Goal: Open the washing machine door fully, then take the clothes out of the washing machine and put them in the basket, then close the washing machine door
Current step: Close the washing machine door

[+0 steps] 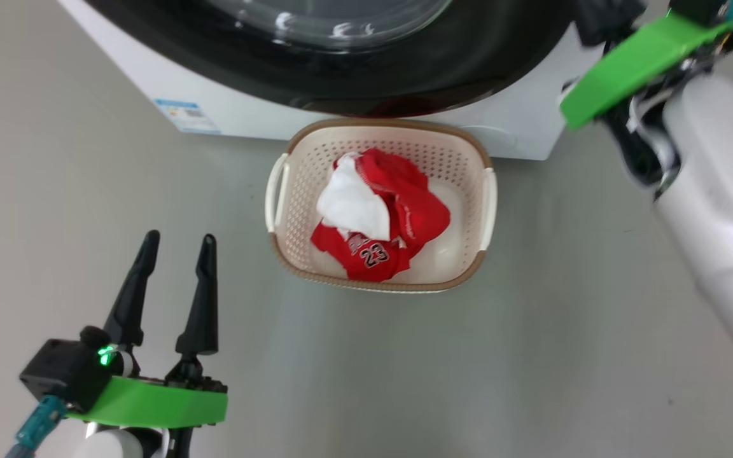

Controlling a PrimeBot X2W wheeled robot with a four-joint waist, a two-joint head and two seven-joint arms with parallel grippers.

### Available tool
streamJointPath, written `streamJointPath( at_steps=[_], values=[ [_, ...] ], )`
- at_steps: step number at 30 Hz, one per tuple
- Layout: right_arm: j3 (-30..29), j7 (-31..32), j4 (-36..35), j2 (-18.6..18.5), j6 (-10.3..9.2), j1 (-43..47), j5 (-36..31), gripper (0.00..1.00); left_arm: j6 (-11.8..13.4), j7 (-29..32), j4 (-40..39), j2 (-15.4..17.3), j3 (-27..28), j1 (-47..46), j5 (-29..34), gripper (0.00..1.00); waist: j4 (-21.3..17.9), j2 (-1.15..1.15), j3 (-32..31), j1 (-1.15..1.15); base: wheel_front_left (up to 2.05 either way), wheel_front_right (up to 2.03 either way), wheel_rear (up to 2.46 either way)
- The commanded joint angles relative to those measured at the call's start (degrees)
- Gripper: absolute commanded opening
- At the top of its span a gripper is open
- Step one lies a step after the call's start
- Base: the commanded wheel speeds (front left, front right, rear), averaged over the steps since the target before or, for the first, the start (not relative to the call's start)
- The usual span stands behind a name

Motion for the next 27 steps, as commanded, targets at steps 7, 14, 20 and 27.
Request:
streamJointPath(
  at_steps=[7, 14, 20, 27],
  values=[
    [-5.6, -0.4, -8.4, 2.9, -0.20, 13.0, -3.3, 1.00, -0.3, -0.4, -0.8, 2.8, 2.9, 0.7, -3.7, 1.00, -7.4, 0.00, -6.2, 0.00, 0.00, 0.00, 0.00],
    [-10.1, -0.4, -14.9, 3.5, -0.20, 21.8, -6.9, 1.00, -0.3, -0.4, -0.7, 3.0, 5.0, 2.5, -3.1, 1.00, -11.1, 0.00, -10.0, 0.00, 0.00, 0.00, 0.00],
    [-13.1, -0.4, -19.2, 3.5, -0.20, 30.4, -9.4, 1.00, -0.3, -0.4, 0.2, 3.5, 6.4, 5.6, -2.0, 1.00, -14.3, 0.00, -13.6, 0.00, 0.00, 0.00, 0.00],
    [-17.2, -0.4, -23.1, 3.8, -0.20, 38.5, -11.2, 1.00, -0.3, -0.4, 0.6, 4.3, 7.7, 8.4, -0.6, 1.00, -17.3, 0.00, -16.5, 0.00, 0.00, 0.00, 0.00]
  ],
)
